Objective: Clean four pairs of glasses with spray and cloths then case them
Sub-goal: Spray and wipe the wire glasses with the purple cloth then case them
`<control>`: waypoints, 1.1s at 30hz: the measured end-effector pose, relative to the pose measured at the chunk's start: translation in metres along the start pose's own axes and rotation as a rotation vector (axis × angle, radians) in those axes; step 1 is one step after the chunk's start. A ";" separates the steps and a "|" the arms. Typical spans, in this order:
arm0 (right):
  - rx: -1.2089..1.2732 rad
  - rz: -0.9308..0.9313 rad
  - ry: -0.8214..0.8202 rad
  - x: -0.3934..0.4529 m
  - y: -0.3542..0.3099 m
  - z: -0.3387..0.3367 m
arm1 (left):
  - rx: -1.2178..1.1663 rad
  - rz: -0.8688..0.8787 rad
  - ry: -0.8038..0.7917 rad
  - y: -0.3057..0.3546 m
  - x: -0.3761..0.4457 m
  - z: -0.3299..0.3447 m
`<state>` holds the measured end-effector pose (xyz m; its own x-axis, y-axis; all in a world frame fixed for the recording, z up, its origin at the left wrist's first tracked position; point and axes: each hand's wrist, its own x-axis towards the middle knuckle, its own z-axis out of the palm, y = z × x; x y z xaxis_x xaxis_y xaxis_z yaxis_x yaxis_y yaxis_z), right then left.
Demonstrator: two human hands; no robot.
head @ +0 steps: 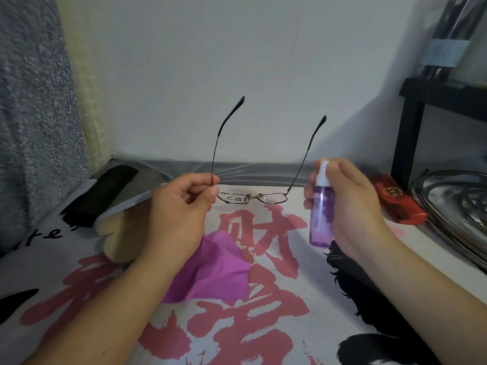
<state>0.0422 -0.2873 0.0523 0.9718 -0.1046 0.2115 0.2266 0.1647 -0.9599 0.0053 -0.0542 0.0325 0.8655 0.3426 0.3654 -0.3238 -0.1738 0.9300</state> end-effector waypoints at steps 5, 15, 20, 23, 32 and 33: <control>0.083 0.152 -0.456 -0.044 0.010 0.022 | 0.071 0.048 -0.007 -0.001 -0.005 0.004; -0.285 0.145 -0.788 -0.052 0.015 0.017 | 0.151 0.142 -0.005 -0.004 -0.006 0.004; 0.102 0.486 -0.681 -0.045 -0.002 0.013 | 0.170 0.145 -0.047 0.002 -0.012 0.004; 0.313 0.631 -0.732 -0.037 -0.006 0.006 | 0.196 0.192 -0.070 0.004 -0.017 0.004; 0.521 0.522 -0.879 -0.027 -0.002 -0.003 | 0.187 0.219 -0.072 0.002 -0.017 0.005; 0.496 0.514 -0.882 -0.028 -0.002 -0.003 | 0.185 0.218 -0.069 0.001 -0.016 0.005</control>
<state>0.0141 -0.2871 0.0477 0.6194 0.7830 0.0572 -0.4027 0.3794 -0.8330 -0.0073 -0.0647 0.0278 0.8090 0.2165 0.5465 -0.4355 -0.4036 0.8046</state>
